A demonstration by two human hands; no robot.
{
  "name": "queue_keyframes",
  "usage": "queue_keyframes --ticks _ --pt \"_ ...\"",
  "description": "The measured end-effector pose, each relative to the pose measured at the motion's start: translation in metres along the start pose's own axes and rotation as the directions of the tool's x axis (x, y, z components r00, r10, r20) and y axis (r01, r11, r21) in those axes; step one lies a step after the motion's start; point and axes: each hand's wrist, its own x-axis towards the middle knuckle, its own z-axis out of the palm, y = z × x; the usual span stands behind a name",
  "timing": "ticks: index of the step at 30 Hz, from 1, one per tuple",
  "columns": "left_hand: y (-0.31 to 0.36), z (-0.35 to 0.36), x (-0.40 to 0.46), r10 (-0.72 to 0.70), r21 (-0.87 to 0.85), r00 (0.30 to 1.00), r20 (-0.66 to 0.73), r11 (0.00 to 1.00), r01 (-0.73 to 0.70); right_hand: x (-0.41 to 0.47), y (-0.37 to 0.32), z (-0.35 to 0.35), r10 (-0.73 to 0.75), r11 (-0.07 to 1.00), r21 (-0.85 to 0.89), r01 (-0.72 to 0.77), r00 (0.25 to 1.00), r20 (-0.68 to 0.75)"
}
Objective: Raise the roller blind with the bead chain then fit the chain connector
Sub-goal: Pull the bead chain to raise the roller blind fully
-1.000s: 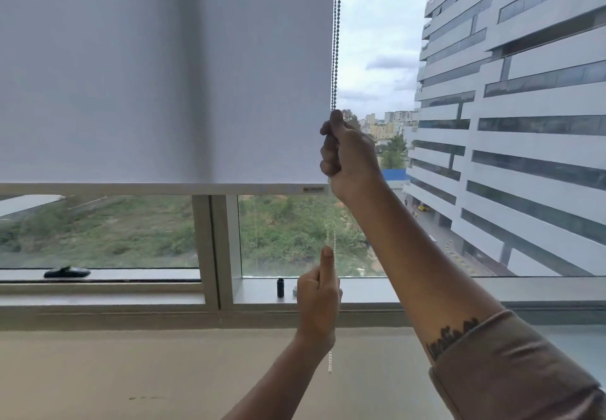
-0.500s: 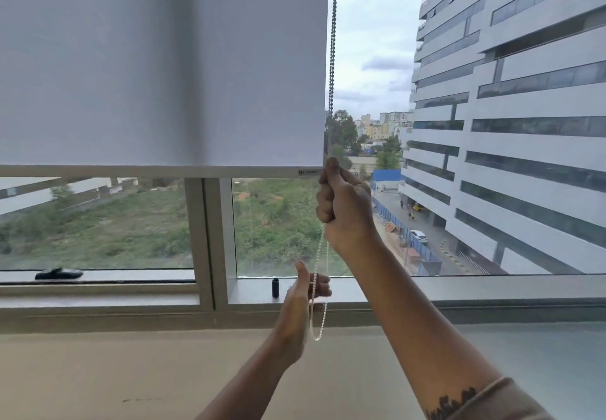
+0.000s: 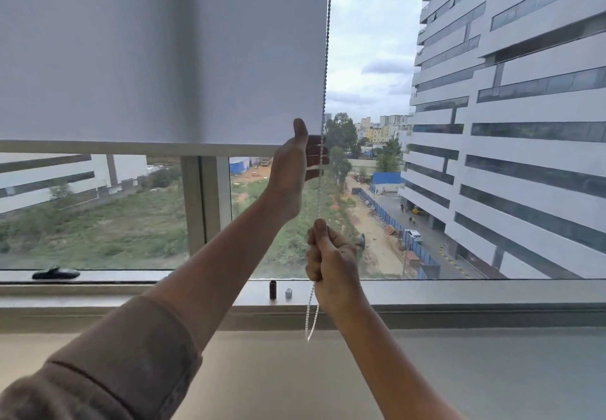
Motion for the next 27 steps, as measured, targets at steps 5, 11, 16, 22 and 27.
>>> queue_keyframes --ticks 5,11,16,22,27 --pt "0.036 0.021 0.013 -0.023 -0.099 0.999 0.044 0.995 0.028 -0.01 0.016 -0.009 0.005 1.0 -0.029 -0.005 1.0 -0.02" --pt "0.041 0.032 0.009 -0.132 -0.196 0.991 0.007 0.972 0.131 -0.023 0.03 -0.02 0.03 0.997 -0.074 -0.031 1.0 -0.007" --pt "0.009 0.033 -0.007 -0.043 -0.156 0.996 -0.083 0.987 0.029 -0.034 0.045 -0.034 0.094 0.988 -0.123 -0.094 0.996 -0.002" --pt "-0.027 0.026 -0.027 0.04 -0.172 0.995 -0.086 0.984 -0.055 -0.027 0.038 -0.053 0.253 0.941 -0.225 -0.252 0.967 -0.024" --pt "-0.061 0.023 -0.048 0.014 -0.119 0.993 -0.116 0.993 -0.028 0.006 -0.001 -0.038 0.249 0.934 -0.242 -0.263 0.965 -0.085"
